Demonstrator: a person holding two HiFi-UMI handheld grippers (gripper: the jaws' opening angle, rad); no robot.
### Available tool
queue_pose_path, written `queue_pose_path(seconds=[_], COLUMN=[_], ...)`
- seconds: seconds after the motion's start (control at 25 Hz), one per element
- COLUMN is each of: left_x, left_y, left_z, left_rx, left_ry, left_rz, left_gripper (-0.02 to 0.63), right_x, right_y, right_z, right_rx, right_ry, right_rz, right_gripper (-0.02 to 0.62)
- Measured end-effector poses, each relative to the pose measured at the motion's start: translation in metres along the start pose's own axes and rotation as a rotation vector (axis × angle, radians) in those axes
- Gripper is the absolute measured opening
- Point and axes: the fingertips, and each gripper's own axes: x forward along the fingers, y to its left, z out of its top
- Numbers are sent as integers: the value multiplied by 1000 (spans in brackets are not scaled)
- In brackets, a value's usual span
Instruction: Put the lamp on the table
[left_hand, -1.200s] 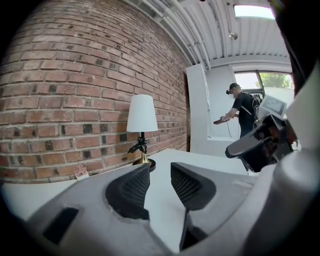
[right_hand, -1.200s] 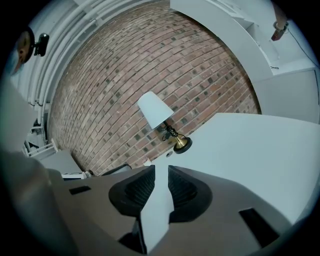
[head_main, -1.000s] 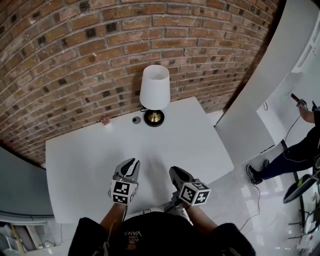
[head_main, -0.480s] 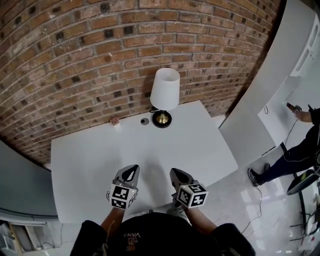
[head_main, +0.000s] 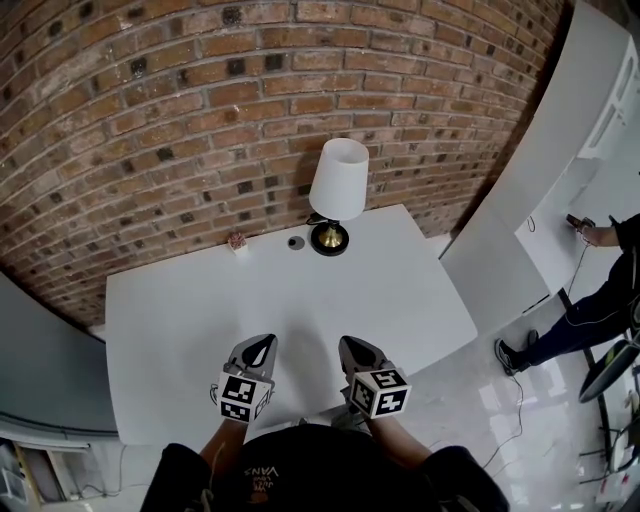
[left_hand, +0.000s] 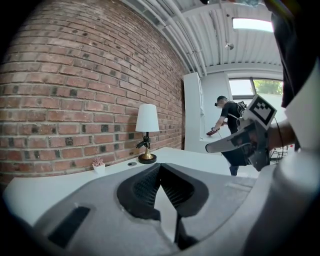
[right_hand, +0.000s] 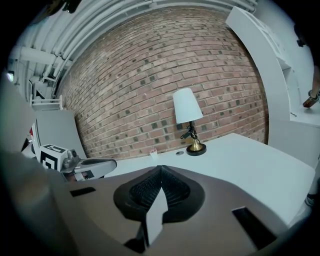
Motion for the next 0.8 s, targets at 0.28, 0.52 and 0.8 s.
queue_pose_path(seconds=[0.28, 0.52, 0.8], left_x=[-8, -9, -7], left_y=[1, 3, -2], left_z=[-1, 1, 3], left_rx=[-29, -35, -33], left_ry=[-19, -32, -33], left_rz=[2, -4, -15], left_gripper=[9, 11, 11], right_x=[-2, -1, -5], right_y=[6, 7, 6], right_z=[0, 3, 10], right_rx=[-21, -36, -50], right_ry=[-4, -17, -27], right_rz=[3, -4, -10], right_gripper=[-3, -3, -3])
